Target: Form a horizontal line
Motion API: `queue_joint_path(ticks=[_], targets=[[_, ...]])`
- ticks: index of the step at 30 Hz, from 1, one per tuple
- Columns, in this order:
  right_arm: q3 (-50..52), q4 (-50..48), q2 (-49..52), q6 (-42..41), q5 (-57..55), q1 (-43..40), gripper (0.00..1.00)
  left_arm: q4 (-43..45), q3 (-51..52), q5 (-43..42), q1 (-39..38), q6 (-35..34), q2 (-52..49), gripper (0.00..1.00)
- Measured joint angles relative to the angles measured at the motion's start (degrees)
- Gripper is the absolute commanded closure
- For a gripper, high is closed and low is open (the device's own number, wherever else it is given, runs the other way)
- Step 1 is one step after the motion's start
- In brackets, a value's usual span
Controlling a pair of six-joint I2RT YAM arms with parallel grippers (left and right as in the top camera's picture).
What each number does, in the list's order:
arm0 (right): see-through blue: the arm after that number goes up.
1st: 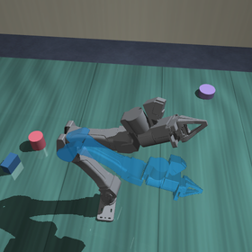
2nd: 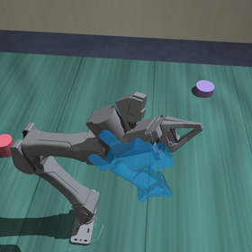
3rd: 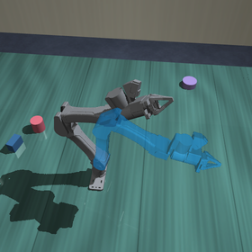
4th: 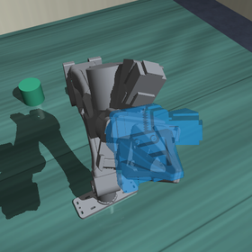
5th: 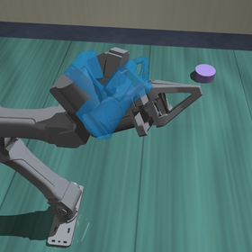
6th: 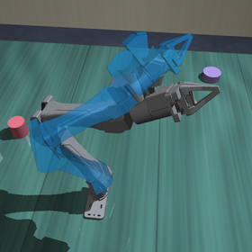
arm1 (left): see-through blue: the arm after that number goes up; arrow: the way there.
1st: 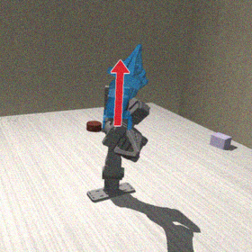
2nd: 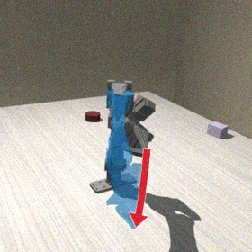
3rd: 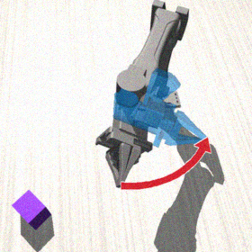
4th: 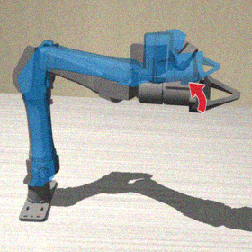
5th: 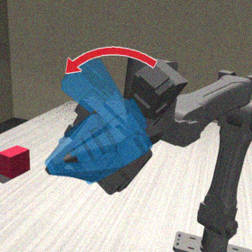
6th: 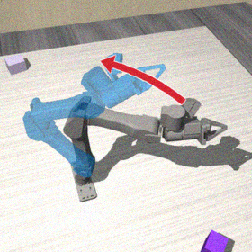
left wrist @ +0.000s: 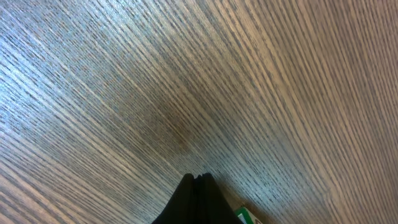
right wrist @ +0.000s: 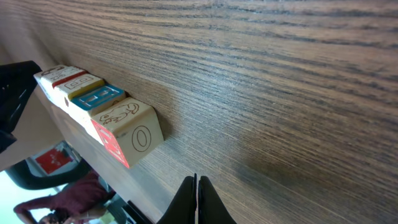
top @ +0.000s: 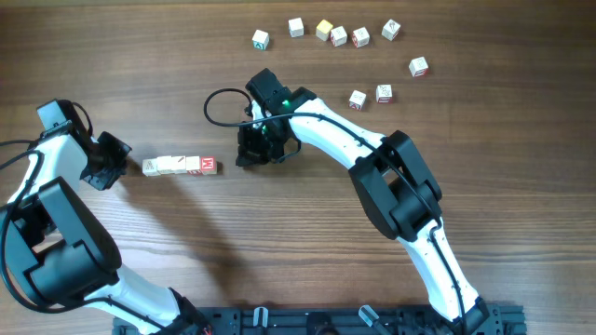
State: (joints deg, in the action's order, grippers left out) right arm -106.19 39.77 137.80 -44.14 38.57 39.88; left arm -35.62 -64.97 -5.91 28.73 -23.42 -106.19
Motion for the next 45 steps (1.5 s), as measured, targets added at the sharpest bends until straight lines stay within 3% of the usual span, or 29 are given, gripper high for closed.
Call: queue_joint_path(ticks=[14, 45], targets=[[0.00, -4.55, 0.00, -0.87, -2.10, 3.56, 0.95, -0.74, 0.00, 0.28, 0.00, 0.02, 0.00, 0.96], [0.00, -5.11, 0.00, -2.32, -9.99, 3.48, 0.93, -0.20, -0.15, -2.58, 0.00, 0.17, -2.86, 0.96]])
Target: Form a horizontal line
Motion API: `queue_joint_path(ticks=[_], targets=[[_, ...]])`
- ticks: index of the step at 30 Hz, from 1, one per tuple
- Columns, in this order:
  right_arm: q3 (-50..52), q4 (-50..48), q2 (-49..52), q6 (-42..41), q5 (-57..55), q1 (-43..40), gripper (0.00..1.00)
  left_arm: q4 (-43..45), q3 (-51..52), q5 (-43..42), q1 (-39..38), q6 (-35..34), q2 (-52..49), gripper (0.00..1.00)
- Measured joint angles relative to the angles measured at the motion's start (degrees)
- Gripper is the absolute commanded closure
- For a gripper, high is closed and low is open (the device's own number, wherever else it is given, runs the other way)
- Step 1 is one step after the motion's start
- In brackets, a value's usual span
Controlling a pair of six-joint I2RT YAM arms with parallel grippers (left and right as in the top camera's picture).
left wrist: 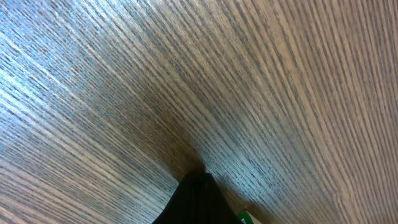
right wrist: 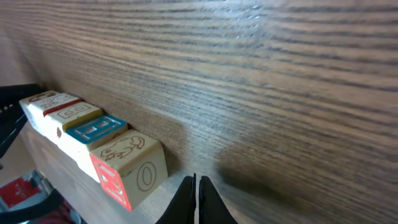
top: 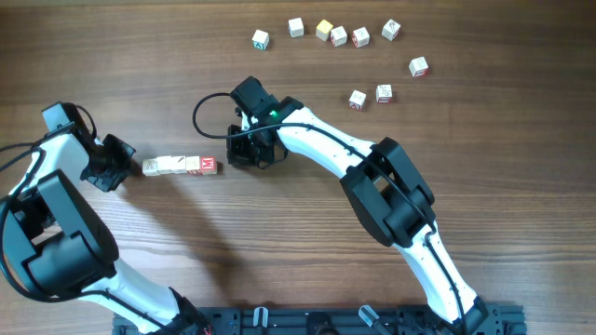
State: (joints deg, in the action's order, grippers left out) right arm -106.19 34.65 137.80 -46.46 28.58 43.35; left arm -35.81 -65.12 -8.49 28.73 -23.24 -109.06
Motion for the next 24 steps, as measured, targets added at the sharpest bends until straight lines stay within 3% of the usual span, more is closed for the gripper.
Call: queue_joint_path(ticks=[24], targets=[[0.00, -2.67, 0.00, -2.36, 2.95, 0.13, 0.93, -1.49, -0.63, -7.69, 0.26, 0.00, -1.16, 0.96]])
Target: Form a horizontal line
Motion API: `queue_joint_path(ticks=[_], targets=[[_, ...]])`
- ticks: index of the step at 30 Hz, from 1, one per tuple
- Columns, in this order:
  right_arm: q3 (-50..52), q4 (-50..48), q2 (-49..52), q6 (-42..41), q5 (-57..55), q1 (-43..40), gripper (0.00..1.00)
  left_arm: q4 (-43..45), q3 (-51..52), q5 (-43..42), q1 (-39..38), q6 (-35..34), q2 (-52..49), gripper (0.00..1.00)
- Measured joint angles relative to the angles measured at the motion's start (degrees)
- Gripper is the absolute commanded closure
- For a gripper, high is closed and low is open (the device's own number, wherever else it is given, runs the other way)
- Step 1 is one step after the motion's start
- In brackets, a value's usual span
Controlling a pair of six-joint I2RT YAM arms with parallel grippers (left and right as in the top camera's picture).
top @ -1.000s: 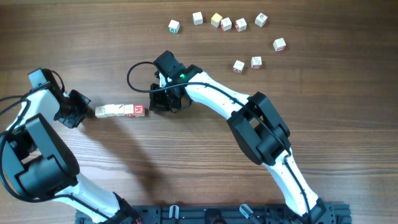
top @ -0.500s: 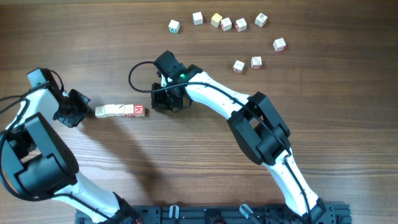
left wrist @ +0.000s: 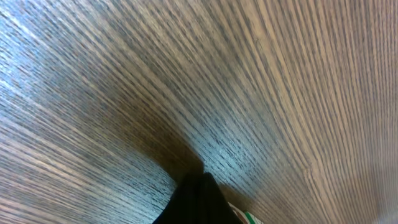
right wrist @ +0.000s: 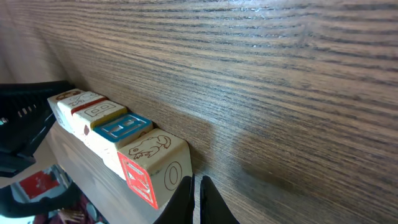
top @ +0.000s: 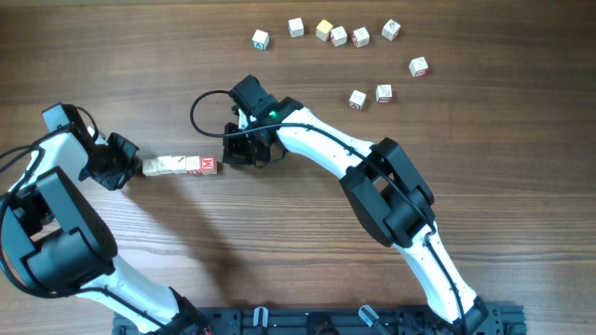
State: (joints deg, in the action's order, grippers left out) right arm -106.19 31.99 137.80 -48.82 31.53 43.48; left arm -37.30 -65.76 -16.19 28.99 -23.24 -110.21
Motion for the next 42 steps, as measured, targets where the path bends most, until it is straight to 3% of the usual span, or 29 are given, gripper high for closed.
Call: queue_joint_path(ticks=[34, 42], targets=[[0.11, -1.14, 0.00, -2.40, -0.87, 2.25, 0.94, -0.57, -0.04, -0.09, 0.00, 0.00, -0.07, 0.96], [0.11, 4.70, 0.00, 0.39, -7.41, 1.53, 0.94, -1.38, -0.79, 5.07, -0.63, 0.02, -0.04, 0.96]])
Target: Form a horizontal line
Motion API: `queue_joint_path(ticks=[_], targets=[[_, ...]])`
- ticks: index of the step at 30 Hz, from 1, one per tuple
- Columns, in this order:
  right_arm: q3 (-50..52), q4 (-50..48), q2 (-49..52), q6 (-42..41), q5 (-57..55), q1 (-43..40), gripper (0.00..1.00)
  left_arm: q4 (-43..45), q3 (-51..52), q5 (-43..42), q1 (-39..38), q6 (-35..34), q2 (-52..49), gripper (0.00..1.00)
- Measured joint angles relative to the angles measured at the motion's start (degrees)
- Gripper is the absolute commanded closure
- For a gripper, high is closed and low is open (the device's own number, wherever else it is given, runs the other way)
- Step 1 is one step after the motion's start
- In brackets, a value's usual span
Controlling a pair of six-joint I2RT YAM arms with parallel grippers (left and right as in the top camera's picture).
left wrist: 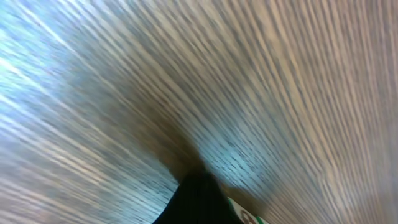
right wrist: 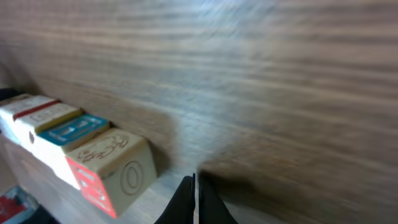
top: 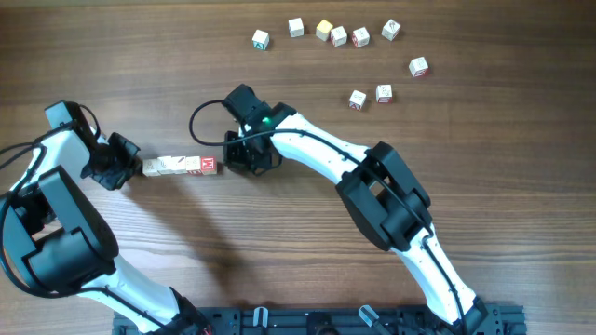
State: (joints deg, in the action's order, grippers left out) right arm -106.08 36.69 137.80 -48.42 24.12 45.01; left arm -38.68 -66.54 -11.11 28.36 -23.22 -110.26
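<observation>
A short row of lettered wooden blocks (top: 181, 166) lies left of centre in the overhead view; in the right wrist view the same row of blocks (right wrist: 74, 149) runs to the left, its end block bearing an O. My right gripper (top: 235, 160) is shut and empty, its tips (right wrist: 195, 186) just off the row's right end. At the row's left end sits my left gripper (top: 130, 164), shut with nothing in it; the left wrist view shows its black tips (left wrist: 198, 180) on bare wood, blurred.
Several loose blocks (top: 337, 35) are scattered at the back right, with two more blocks (top: 371, 95) nearer the middle. A black cable (top: 207, 121) loops off the right arm above the row.
My right gripper has shifted slightly left and down, now closer beside the row's right end. The left gripper stays at the left end. The row has not visibly moved.
At first both shut grippers stood well off the row, the left one to its left, the right one to its right. Then each was closer. By now they flank the two ends of the row.
</observation>
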Motion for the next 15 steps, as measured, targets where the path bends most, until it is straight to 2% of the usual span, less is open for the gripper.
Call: queue_joint_path(ticks=[4, 11, 15], targets=[[-0.37, 3.50, -0.13, 2.86, -0.24, -1.68, 0.96, -3.43, -1.36, 4.94, 0.72, 0.00, -0.11, 0.96], [-0.85, 12.87, -1.11, 10.27, -2.43, -9.29, 0.95, -20.83, -11.43, 11.72, 4.66, 0.02, -1.22, 0.96], [-0.90, 13.25, -1.29, 13.53, -3.69, -13.99, 0.95, -29.14, -17.03, 11.85, 3.50, 0.07, 4.28, 0.96]])
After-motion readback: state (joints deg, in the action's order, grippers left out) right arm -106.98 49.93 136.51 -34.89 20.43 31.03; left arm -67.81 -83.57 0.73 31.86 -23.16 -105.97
